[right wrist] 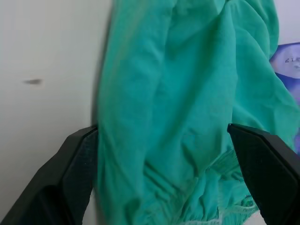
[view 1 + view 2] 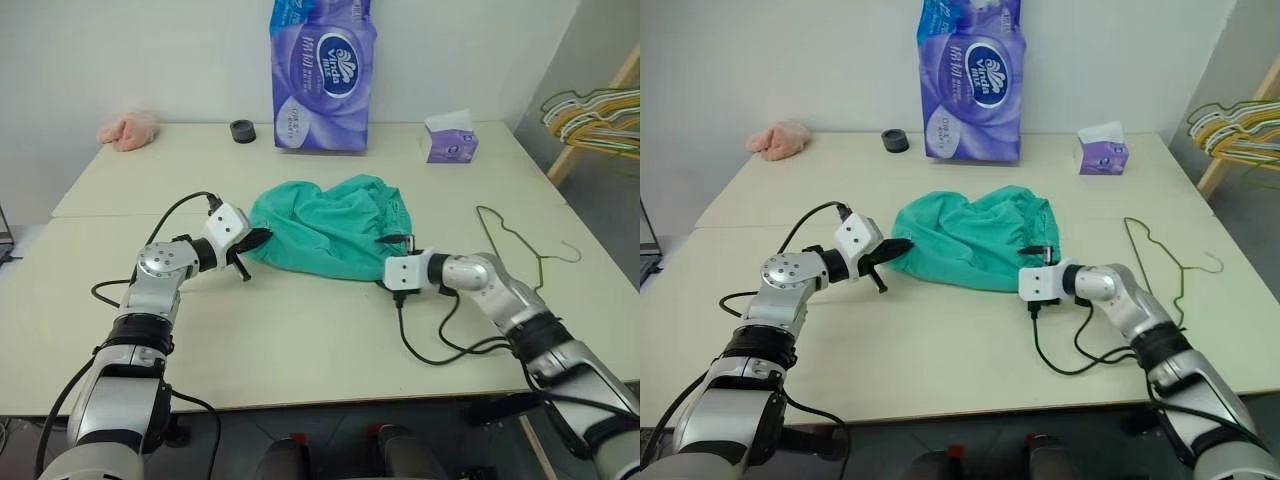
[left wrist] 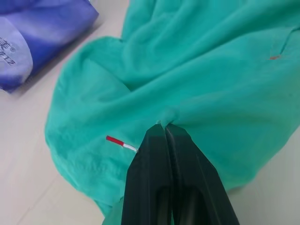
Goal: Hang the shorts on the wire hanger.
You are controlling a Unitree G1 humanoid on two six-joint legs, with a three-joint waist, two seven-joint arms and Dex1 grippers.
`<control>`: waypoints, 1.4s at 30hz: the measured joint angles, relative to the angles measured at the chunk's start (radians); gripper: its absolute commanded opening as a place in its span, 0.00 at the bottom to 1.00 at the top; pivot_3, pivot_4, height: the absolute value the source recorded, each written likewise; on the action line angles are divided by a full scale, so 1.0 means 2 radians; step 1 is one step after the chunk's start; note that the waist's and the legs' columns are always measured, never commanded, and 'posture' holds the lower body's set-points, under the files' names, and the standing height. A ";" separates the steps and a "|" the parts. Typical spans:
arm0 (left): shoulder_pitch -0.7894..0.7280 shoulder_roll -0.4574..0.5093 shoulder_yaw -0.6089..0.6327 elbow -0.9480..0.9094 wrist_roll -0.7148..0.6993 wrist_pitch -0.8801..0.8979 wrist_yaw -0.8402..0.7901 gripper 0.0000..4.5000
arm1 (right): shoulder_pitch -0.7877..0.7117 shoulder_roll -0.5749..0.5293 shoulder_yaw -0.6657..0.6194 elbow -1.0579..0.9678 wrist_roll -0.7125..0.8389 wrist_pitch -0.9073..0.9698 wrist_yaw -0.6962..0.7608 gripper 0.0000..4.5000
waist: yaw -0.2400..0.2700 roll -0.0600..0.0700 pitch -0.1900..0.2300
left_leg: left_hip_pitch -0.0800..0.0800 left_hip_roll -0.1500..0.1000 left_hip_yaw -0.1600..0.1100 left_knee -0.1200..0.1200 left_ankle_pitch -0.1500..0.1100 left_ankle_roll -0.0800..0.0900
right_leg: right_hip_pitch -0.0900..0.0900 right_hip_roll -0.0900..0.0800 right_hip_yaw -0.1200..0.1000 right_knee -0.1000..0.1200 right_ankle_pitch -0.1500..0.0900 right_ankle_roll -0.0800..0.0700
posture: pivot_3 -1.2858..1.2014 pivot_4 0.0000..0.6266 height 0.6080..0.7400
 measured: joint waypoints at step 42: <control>-0.508 0.076 -0.136 0.256 0.228 -0.079 0.435 0.00 | -0.487 0.017 0.018 0.306 -0.018 -0.017 -0.228 0.01 | -0.026 -0.001 0.002 | -0.025 -0.003 0.003 -0.002 0.011 -0.008 | -0.036 -0.005 0.001 0.010 0.010 -0.001 | 0.48 0.10 1.00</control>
